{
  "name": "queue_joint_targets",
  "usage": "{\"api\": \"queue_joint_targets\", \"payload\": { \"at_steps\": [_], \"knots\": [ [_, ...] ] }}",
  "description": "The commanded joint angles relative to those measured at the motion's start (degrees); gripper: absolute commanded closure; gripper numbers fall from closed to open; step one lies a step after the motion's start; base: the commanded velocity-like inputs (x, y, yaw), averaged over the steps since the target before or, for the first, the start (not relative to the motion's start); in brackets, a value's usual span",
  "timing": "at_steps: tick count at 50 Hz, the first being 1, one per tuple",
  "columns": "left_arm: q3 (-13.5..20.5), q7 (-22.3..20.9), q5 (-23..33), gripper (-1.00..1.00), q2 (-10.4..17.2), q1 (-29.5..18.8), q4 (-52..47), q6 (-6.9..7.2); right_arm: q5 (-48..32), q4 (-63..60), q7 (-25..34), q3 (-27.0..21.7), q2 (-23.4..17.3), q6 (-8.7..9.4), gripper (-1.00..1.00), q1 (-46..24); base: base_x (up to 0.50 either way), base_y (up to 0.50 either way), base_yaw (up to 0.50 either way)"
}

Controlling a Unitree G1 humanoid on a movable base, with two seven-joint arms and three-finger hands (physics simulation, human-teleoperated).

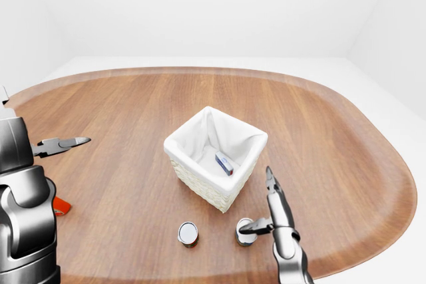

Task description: Pick up the alphabet soup and the cream cheese box, and put them in the basket.

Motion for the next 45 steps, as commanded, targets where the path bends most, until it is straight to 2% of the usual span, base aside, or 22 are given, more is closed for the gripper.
{"api": "queue_joint_targets", "payload": {
  "at_steps": [1,45],
  "knots": [
    [-0.06,0.01,0.09,-1.00,-0.04,-0.01,0.07,0.00,-1.00,0.62,0.16,1.89,0.21,0.00,-1.00,0.32,0.00,0.00,0.00],
    [-0.23,-0.03,0.72,-1.00,-0.16,0.12,0.17,0.00,-6.78,5.96,-1.16,6.81,-0.43,0.00,-1.00,1.04,0.00,0.00,0.00]
  ]
}}
